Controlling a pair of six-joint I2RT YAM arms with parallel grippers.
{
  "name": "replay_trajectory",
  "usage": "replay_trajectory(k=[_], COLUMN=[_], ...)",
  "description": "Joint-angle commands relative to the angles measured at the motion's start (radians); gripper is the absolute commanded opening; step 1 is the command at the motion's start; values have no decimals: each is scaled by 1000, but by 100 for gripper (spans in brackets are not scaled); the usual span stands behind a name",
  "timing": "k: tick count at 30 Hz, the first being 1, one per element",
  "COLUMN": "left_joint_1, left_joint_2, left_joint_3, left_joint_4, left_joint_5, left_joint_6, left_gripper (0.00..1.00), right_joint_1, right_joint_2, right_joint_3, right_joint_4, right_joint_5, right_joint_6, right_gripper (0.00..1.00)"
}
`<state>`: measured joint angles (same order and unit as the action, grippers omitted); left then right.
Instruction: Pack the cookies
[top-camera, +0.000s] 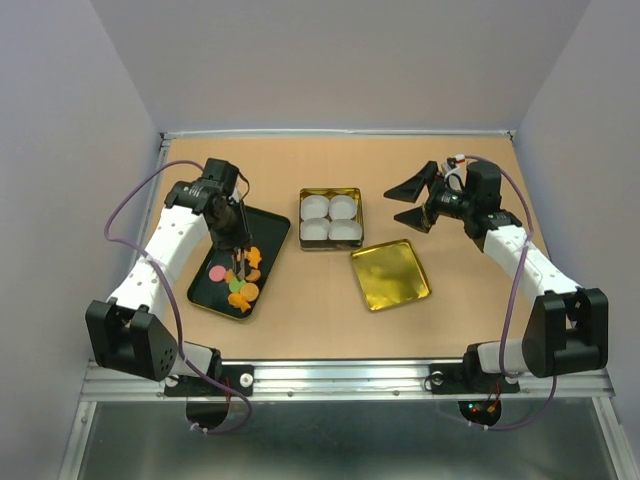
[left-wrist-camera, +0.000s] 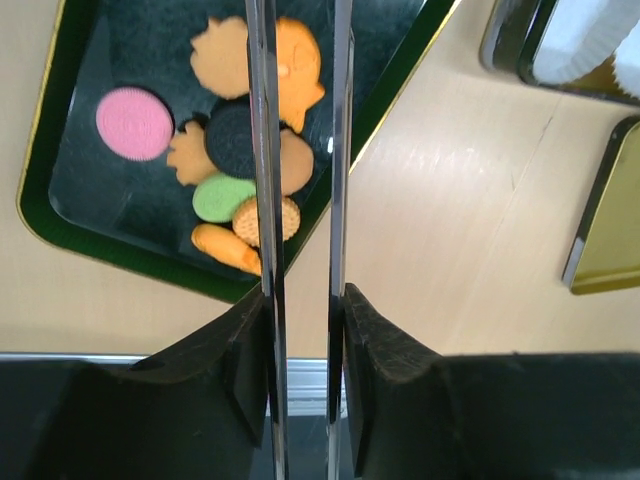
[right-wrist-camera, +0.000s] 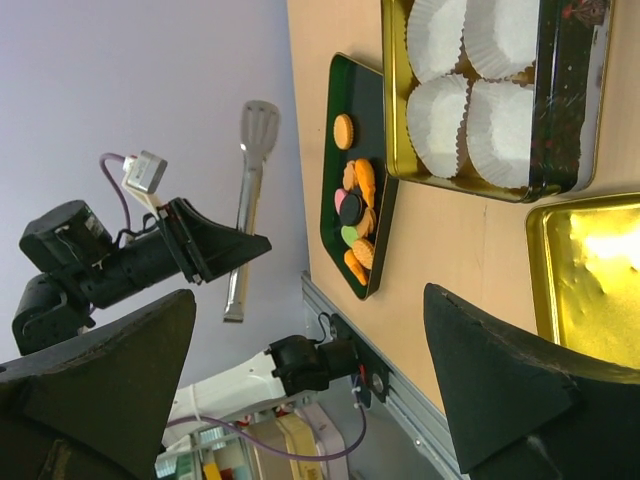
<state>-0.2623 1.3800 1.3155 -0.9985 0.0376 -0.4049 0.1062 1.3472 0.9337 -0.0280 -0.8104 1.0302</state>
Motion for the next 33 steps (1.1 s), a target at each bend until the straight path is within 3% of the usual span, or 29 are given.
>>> replay_trajectory(k=[1,6,15,21,25,33], left_joint_1=[-5,-3,-5,-5,-5,-3], left_joint_2=[-70,-87,-68,-59,-47,-64], left_joint_3=[-53,-113,-128,-116,-111,-165], left_joint_4=[-52,-40,-5,-18,-74,-58], left_joint_5=[19,30,18,-30,-155,-165], left_joint_6=[-26,-60,-86,-101,-129,-141], left_gripper=[43,50,50,50,50,52], right_joint_1=[9,15,26,38,36,38], right_joint_2=[-28,1,75,121,138,171], right_joint_3=[-6,19,106,145,159,166], right_joint_4=[-1,-6,-15,-19,-24,-27], right_joint_5=[2,5,5,-1,-1,2], right_joint_6=[-24,-25,-39,-41,-45,-44], right_gripper=[100,100,100,100,100,100])
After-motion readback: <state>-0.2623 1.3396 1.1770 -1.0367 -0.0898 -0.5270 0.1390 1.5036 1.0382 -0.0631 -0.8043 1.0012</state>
